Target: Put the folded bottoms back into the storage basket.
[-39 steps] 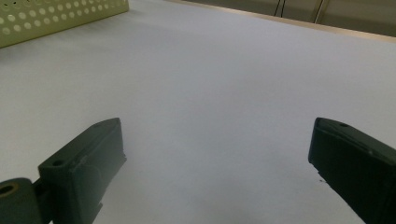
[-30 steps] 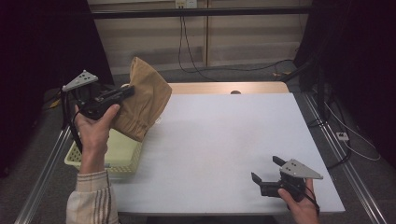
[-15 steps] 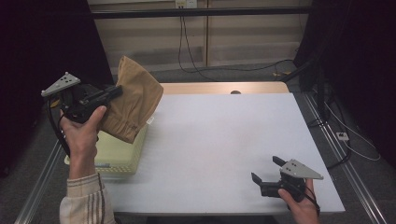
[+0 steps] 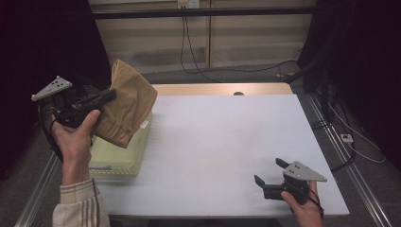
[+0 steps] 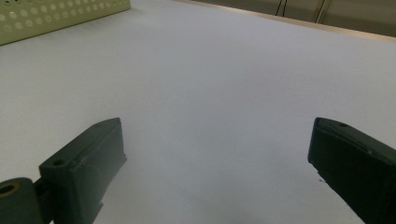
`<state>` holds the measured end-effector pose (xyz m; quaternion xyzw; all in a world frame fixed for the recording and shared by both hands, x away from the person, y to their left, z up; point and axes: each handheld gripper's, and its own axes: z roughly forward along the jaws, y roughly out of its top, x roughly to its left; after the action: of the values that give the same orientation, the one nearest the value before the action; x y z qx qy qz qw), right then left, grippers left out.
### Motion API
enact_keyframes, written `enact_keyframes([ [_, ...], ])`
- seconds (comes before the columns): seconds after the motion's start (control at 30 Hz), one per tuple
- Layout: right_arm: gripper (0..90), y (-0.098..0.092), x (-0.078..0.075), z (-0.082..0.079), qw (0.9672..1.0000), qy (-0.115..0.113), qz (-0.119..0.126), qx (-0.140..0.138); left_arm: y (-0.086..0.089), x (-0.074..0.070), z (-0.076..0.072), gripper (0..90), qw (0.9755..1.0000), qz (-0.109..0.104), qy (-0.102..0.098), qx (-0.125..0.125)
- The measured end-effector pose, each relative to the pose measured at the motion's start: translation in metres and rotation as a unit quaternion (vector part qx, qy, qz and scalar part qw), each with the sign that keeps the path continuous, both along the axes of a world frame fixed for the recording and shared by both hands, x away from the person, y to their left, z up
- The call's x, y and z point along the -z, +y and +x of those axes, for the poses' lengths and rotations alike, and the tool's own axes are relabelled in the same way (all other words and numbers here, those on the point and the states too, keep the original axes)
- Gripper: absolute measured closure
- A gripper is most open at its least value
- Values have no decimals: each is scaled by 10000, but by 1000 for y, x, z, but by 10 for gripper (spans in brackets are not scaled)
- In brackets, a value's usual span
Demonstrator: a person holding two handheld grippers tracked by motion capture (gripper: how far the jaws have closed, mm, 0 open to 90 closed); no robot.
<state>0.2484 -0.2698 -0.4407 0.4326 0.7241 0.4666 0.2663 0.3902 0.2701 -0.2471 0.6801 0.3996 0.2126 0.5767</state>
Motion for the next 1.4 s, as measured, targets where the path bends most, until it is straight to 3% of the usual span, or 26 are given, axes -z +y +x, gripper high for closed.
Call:
enact_keyframes([
  [0.8, 40, 0, 0, 0, 10000, 6, 0, -2, 28, 7, -3, 874, 9993, -140, 32, -358],
  [1.0, 40, 0, 0, 0, 10000, 7, -5, 1, 32, 11, 0, 874, 9988, -169, 103, -443],
  [1.4, 40, -1, 0, 0, 10000, 8, 1, 0, 32, 27, 13, 874, 9968, 15, 377, -709],
])
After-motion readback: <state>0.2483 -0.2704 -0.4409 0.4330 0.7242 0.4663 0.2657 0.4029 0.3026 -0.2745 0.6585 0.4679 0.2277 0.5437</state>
